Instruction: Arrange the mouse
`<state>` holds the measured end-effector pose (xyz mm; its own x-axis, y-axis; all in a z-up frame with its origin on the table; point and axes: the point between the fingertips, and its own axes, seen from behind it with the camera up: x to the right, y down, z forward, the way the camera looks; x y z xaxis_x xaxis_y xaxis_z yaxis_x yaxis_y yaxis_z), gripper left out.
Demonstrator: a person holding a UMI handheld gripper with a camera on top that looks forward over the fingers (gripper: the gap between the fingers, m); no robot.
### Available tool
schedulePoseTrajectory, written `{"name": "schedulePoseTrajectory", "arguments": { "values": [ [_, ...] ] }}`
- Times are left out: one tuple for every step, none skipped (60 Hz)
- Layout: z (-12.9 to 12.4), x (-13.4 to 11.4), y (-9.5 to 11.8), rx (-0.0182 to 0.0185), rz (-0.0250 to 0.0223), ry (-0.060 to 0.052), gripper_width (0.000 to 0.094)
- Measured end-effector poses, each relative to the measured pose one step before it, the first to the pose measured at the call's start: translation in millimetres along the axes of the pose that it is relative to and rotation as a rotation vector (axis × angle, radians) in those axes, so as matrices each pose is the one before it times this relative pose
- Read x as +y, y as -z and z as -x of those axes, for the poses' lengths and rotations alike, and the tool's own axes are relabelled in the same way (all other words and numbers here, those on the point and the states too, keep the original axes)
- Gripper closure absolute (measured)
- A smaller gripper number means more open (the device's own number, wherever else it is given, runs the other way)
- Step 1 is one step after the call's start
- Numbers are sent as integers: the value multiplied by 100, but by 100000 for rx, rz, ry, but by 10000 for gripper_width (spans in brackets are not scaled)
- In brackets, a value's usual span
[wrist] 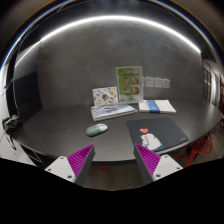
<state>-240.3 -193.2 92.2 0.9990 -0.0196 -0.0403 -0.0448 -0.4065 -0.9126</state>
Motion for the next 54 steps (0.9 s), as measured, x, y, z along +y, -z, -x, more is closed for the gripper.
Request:
{"name": "schedulePoseTrajectory", "arguments": {
  "values": [
    [175, 28, -105, -985, 123, 202, 120],
    [195, 18, -154, -1225, 194, 249, 119],
    [221, 53, -214, -1447, 299, 431, 115],
    [180, 56, -299, -1682, 374, 603, 116],
    [192, 77, -328, -1645, 359, 677, 114],
    [514, 240, -155, -1607, 202, 514, 116],
    [-1, 23, -961, -1703, 652, 581, 118],
    [155, 178, -563, -1546, 766, 498, 116],
    [167, 190, -599, -1586, 832, 549, 116],
    [157, 155, -619, -1761, 777, 626, 115],
    [282, 111, -642, -1948, 551, 475, 115],
    [284, 114, -683, -1977, 409, 407, 114],
    [302, 124, -741, -1995, 558, 357, 114],
    [318, 183, -694, -1982, 858, 422, 115],
    [300, 223, -688, -1913, 1039, 423, 116],
    [292, 227, -637, -1784, 1201, 476, 115],
    [260, 191, -662, -1680, 1118, 528, 117],
    [247, 165, -622, -1543, 1026, 703, 116],
    [242, 100, -677, -1433, 840, 818, 117],
    [207, 71, -614, -1385, 630, 974, 116],
    [227, 25, -596, -1181, 563, 977, 116],
    [199, 14, -578, -1064, 583, 902, 114],
    [151, 32, -575, -854, 589, 749, 113],
    [132, 27, -546, -813, 584, 597, 115],
    [128, -1, -537, -732, 667, 363, 115],
    [128, -43, -515, -720, 638, 184, 115],
    [85, -101, -566, -556, 528, 13, 116],
    [84, -106, -507, -504, 484, -112, 116],
    [86, -120, -459, -503, 447, -208, 116],
    [81, -91, -506, -445, 446, -182, 114],
    [50, -108, -513, -363, 412, -161, 114],
    [14, -99, -490, -191, 469, -237, 113],
    [-59, -59, -466, 78, 554, -318, 114],
    [-119, -81, -413, 407, 564, -251, 114],
    [-219, -529, -473, 760, -1190, 5, 116],
    [-252, -257, -437, 1057, -139, -61, 128],
    [-239, -138, -347, 901, 568, -199, 130],
    [-172, -297, -417, 806, -12, -143, 128],
    [-165, -269, -400, 806, 134, -158, 129],
    [-141, -171, -353, 798, 484, -308, 130],
    [-125, -285, -341, 773, 267, -448, 130],
    [-108, -234, -338, 717, 252, -402, 131],
    [-52, -221, -342, 604, 281, -409, 127],
    [-16, -220, -311, 456, 302, -332, 125],
    [-13, -237, -318, 622, 172, -225, 120],
    [-42, -311, -350, 888, -38, -318, 116],
    [-30, -159, -880, 493, -78, 91, 113],
    [72, -236, 249, 407, 420, -189, 112],
    [-78, -240, -873, 966, -397, -150, 114],
    [-17, -159, 222, 935, 876, -390, 117],
    [-77, -229, -302, 1052, 203, -401, 117],
    [-21, -180, -291, 910, 520, -561, 116],
    [-56, -228, -851, 923, -68, -471, 113],
    [90, -194, -265, 718, 335, -447, 112]
  ]
}}
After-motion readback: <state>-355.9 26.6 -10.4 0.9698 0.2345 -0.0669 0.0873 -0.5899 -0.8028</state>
